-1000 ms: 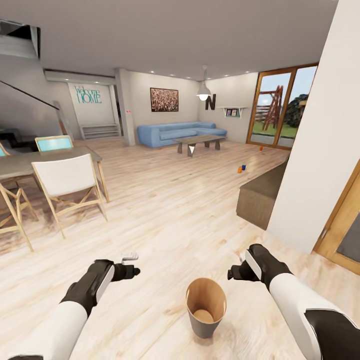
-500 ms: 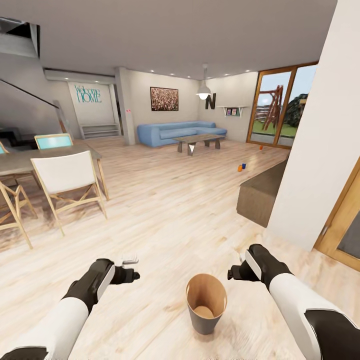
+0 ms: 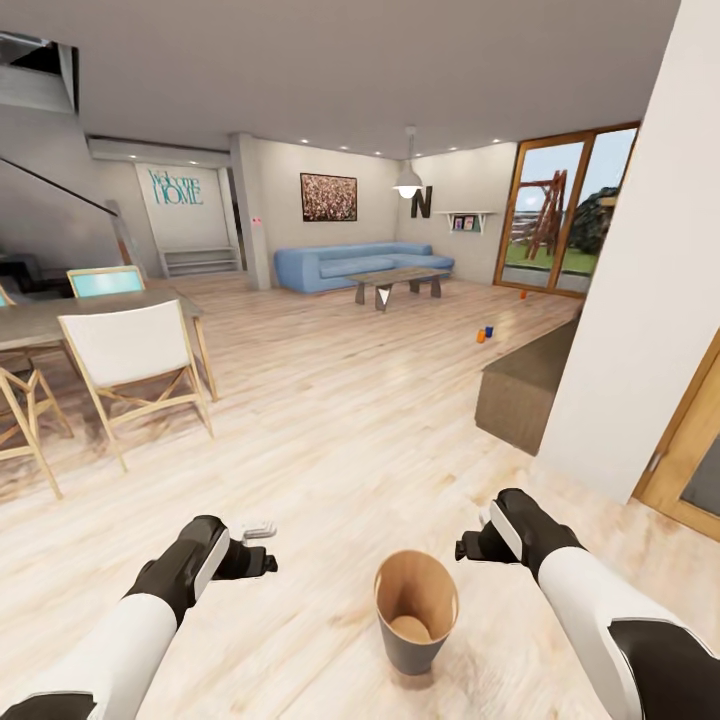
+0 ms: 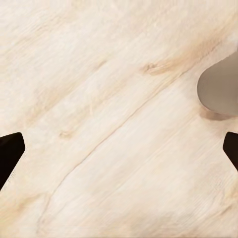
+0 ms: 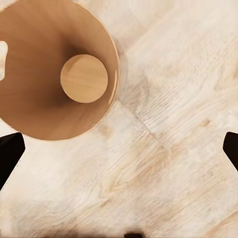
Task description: Put the three can of soda from the living room inside the tash can in the kitchen.
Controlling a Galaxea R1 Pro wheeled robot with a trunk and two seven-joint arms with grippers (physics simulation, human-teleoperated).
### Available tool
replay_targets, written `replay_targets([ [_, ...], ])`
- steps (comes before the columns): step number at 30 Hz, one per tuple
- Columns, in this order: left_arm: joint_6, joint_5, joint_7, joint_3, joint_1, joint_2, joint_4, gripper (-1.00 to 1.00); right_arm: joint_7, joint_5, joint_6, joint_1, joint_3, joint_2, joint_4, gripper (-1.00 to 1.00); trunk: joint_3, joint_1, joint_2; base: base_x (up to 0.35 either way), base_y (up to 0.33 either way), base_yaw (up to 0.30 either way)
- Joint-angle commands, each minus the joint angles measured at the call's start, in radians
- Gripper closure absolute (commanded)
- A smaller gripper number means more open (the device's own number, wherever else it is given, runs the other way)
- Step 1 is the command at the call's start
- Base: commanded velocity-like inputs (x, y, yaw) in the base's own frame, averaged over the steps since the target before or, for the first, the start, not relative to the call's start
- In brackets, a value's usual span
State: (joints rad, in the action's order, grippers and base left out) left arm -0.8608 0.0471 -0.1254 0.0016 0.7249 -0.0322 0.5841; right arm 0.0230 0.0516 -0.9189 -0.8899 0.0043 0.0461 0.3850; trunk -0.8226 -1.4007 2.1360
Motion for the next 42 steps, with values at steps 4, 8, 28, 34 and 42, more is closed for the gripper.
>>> replay_targets([
  [4, -0.001, -0.002, 0.001, 0.000, 0.000, 0.000, 0.000, -1.00, 0.000, -0.001, 0.000, 0.000, -0.001, 0.000, 0.000, -1.00, 0.000, 0.000, 0.000, 0.259, 0.087, 0.000],
  [8, -0.001, -0.002, 0.002, 0.000, 0.000, 0.000, 0.000, -1.00, 0.000, -0.001, 0.003, 0.000, -0.001, 0.000, 0.000, -1.00, 0.000, 0.000, 0.000, 0.296, 0.071, 0.000],
  [28, 0.000, 0.002, 0.003, 0.000, -0.002, 0.001, 0.009, -1.00, 0.000, -0.001, 0.045, 0.002, -0.001, 0.003, -0.002, -1.00, -0.003, -0.004, 0.007, 0.057, 0.010, 0.000],
  [34, 0.000, 0.001, 0.003, 0.000, -0.002, 0.001, 0.008, -1.00, 0.000, -0.001, 0.046, 0.002, -0.001, 0.002, -0.002, -1.00, -0.022, -0.027, 0.049, 0.001, 0.000, 0.000],
  [42, 0.000, 0.005, 0.004, 0.000, -0.002, 0.001, 0.008, -1.00, 0.000, 0.000, 0.046, 0.003, -0.002, 0.000, -0.002, -1.00, -0.047, -0.058, 0.105, 0.000, 0.000, 0.000],
])
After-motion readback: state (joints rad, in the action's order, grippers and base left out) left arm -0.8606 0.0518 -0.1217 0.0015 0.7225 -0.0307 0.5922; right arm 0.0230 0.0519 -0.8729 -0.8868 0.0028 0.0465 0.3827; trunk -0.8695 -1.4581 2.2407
